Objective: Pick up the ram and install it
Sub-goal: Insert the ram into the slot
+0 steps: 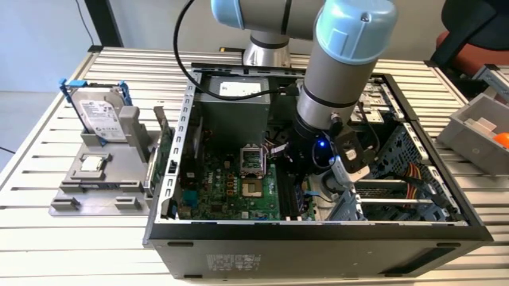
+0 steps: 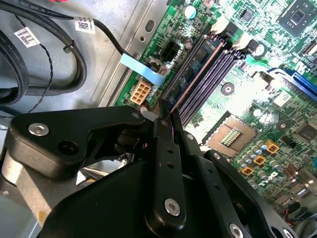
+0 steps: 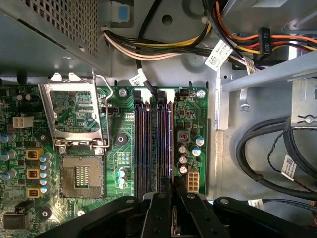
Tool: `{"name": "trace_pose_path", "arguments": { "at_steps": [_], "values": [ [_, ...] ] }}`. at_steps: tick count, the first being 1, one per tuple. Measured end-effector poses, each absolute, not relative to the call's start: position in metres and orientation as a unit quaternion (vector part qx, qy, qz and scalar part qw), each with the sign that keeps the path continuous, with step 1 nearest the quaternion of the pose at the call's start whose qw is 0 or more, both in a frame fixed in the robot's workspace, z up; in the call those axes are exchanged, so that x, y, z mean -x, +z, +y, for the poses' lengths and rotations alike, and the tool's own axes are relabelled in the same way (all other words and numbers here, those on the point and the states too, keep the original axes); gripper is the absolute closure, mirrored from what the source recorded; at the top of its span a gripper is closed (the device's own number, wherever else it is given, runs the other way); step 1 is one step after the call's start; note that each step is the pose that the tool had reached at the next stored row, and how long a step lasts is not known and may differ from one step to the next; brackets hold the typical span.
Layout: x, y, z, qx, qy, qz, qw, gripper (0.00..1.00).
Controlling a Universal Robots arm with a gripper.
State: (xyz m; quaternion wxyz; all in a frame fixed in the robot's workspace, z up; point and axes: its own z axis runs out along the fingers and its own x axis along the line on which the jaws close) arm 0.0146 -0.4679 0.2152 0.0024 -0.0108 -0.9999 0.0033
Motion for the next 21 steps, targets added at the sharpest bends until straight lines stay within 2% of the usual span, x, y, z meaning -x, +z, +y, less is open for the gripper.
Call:
{"name": "trace_pose_path", "arguments": {
  "at_steps": [21],
  "values": [
    [-0.0132,0.2122,-0.4680,0.012,0.003,-1.000,0.002,1.00]
  ]
}}
